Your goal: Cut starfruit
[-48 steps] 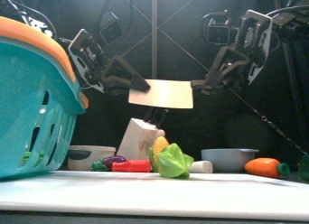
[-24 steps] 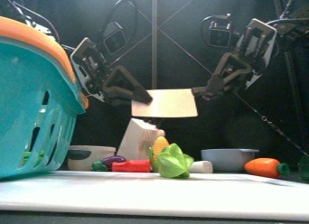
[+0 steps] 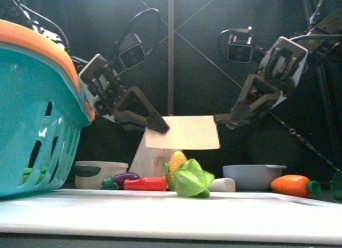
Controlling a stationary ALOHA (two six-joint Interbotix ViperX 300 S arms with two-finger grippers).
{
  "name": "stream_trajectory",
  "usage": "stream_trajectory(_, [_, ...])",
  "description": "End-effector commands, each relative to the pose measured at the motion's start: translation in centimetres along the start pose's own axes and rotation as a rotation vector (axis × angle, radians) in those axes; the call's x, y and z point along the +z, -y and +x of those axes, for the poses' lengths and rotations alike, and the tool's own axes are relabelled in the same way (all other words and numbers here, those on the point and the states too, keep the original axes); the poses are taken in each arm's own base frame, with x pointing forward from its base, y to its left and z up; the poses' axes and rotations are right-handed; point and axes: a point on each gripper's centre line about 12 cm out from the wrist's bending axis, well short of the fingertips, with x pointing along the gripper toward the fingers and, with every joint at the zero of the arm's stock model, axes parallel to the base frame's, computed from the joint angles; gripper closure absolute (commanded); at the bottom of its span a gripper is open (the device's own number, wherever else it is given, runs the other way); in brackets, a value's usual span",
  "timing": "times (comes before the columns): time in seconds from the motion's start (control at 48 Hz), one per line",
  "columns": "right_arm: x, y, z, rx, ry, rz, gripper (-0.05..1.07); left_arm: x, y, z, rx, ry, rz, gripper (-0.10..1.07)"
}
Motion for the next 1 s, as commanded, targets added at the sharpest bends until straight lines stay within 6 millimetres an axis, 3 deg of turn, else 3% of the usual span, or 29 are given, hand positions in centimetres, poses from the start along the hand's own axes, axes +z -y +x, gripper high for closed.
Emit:
stream_trajectory(0.0, [0.9, 0.4, -0.3, -0.012, 0.027, 0.016, 0.50, 0.6, 1.6, 0.4, -0.032, -0.004, 0.035, 0.58])
stream_trajectory(0.979, [0.0, 0.3, 0.5, -0.017, -0.010, 0.032, 0.50, 0.4, 3.2, 0.9, -0.044, -0.029, 0.006, 0.58])
